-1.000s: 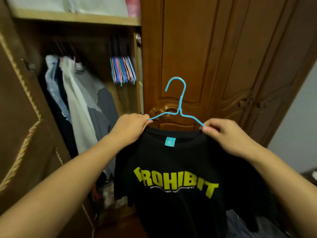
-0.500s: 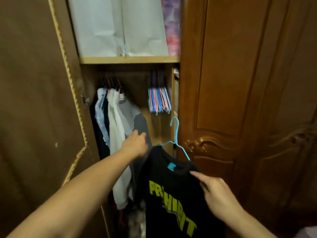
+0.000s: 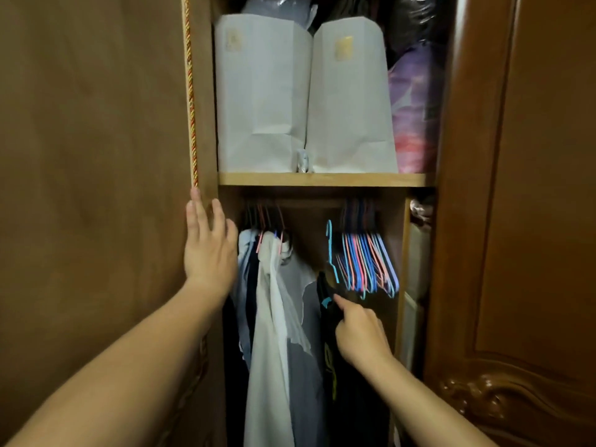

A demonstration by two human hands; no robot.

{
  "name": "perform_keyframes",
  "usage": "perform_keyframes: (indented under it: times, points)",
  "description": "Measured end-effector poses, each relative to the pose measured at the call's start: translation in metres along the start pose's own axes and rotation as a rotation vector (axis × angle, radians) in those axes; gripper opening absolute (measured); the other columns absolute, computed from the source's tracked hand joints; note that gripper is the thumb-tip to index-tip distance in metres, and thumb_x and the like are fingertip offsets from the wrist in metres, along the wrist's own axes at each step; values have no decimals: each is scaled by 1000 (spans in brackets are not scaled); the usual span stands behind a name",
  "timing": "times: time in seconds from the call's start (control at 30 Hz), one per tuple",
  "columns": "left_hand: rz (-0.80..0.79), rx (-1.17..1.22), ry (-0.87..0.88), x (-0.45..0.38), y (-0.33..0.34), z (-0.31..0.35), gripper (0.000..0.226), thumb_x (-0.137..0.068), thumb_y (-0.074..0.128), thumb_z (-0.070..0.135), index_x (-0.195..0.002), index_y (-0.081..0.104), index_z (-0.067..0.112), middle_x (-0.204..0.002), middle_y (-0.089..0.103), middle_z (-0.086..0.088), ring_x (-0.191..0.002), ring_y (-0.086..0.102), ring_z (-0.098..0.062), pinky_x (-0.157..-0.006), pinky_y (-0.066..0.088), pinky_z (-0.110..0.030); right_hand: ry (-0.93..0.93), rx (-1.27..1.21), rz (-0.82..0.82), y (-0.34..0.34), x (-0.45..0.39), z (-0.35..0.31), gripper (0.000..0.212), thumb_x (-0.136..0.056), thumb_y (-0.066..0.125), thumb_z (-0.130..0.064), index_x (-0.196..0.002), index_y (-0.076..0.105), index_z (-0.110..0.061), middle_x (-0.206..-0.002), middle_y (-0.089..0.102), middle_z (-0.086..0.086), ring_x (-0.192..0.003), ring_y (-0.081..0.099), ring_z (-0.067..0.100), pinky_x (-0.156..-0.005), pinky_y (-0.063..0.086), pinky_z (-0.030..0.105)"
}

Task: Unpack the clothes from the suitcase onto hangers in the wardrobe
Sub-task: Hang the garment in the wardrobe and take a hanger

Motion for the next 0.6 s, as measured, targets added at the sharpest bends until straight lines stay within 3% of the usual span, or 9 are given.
perform_keyframes:
  times: [0.17, 0.4, 0.53, 0.6]
  points:
    - [53, 95, -54, -9, 8, 2, 48, -95, 38, 32, -138, 50, 17, -163, 20, -21, -137, -20, -70, -118, -9, -68, -53, -13, 99, -4, -97, -15, 62, -93, 44, -1, -151, 41, -22, -136, 59, 15, -119, 58, 34, -100, 50, 41]
    - [96, 83, -85, -10, 20, 7, 38, -90, 42, 23, -118, 65, 14, -161, 28, -23, -138, -16, -70, -120, 1, -67, -56, 46, 116, 17, -222, -24, 53, -93, 46, -7, -144, 51, -20, -128, 62, 20, -116, 59, 41, -93, 52, 41]
    - [129, 72, -112, -17, 24, 10, 36, -87, 47, 25, -113, 68, 13, -159, 31, -23, -139, -14, -70, -120, 1, -66, -37, 47, 20, 40, -250, -14, 49, -93, 46, -8, -141, 53, -16, -132, 59, 22, -118, 57, 43, -97, 50, 43]
    - [140, 62, -120, -15, 26, 11, 35, -89, 45, 25, -112, 69, 13, -160, 29, -23, -139, -14, -70, -120, 0, -66, -45, 16, -35, 59, -239, -1, 58, -93, 46, -11, -150, 40, -20, -132, 59, 21, -115, 58, 41, -94, 51, 43]
Point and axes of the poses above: each hand's wrist, its own x-axis away from the middle knuckle, its own y-axis out of the palm, z = x × y, the point moved 5 cm from there along -x, towards the middle knuckle
